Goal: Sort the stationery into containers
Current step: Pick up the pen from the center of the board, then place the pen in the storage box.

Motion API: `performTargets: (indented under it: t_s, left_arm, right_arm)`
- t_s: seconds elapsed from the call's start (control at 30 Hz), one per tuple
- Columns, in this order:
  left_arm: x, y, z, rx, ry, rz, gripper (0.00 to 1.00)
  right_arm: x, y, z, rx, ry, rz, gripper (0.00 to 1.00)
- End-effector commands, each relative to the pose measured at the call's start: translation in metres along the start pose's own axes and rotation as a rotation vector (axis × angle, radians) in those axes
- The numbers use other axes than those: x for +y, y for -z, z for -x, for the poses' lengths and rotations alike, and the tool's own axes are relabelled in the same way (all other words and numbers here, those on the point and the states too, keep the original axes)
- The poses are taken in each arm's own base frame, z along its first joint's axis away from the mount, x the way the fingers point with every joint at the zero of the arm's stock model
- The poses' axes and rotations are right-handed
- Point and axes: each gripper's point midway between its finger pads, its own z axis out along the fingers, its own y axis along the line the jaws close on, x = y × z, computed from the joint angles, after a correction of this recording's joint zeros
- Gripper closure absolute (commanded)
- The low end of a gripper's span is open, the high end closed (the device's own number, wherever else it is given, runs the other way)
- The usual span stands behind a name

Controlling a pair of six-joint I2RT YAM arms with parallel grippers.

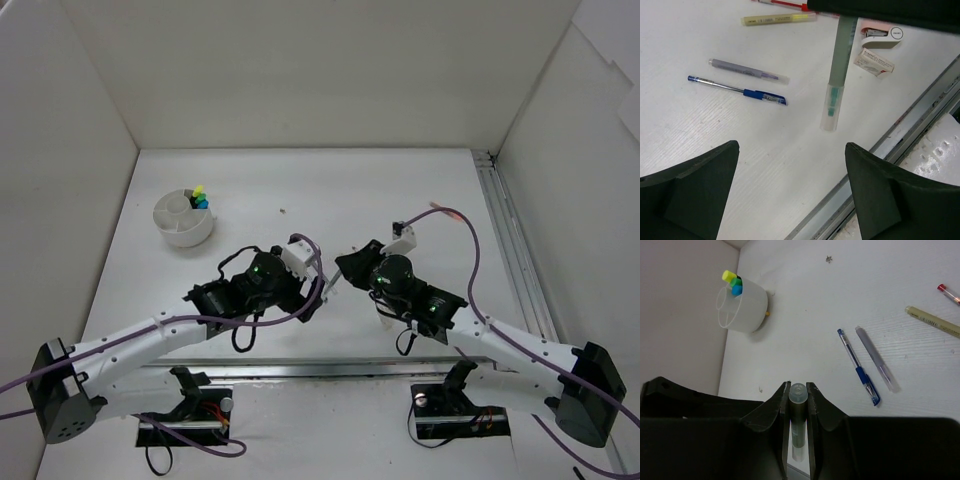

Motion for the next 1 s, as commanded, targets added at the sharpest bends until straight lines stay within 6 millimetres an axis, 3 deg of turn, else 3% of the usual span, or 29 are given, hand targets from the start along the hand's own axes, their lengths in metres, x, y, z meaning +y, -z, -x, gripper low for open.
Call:
performTargets:
  t_s: [0.0,0.2,0.27,0.37,0.57,0.73,0.97]
  left_arm:
    - [-0.012,-0.001,0.02,-0.094,0.006,-0.058,0.18]
    - [-0.035,-0.008,0.029,-0.146,-0.025,-0.189,0.22]
    - [-0.038,-0.009,0.042,-0.186,-0.039,-0.202,0.26]
    - [-0.037,-0.014,0.044,-0.185,-0.047,-0.19,0.36]
    - [-0.035,-0.022,0.039,-0.157,-0.037,-0.176,0.64]
    - [-0.03,-0.018,0.046,-0.196,-0.019,-0.149,0.78]
    - [-0.033,-0.014,0.059,-0.232,-0.037,-0.16,0.79]
  right_arm:
    - [0.02,0.007,0.027,-0.062,-0.113,0.044,1.0]
    - [0.03,0.001,0.021,0.006,-0.185,0.099,1.0]
    - [0.033,-0.002,0.015,0.036,-0.2,0.119,1.0]
    - [0.033,-0.006,0.012,0.06,-0.22,0.129,1.0]
    - [0.026,-0.007,0.017,0.046,-0.27,0.13,1.0]
    - [0.02,-0.006,0.019,0.036,-0.285,0.125,1.0]
    - [0.023,-0.014,0.011,0.067,-0.293,0.14,1.0]
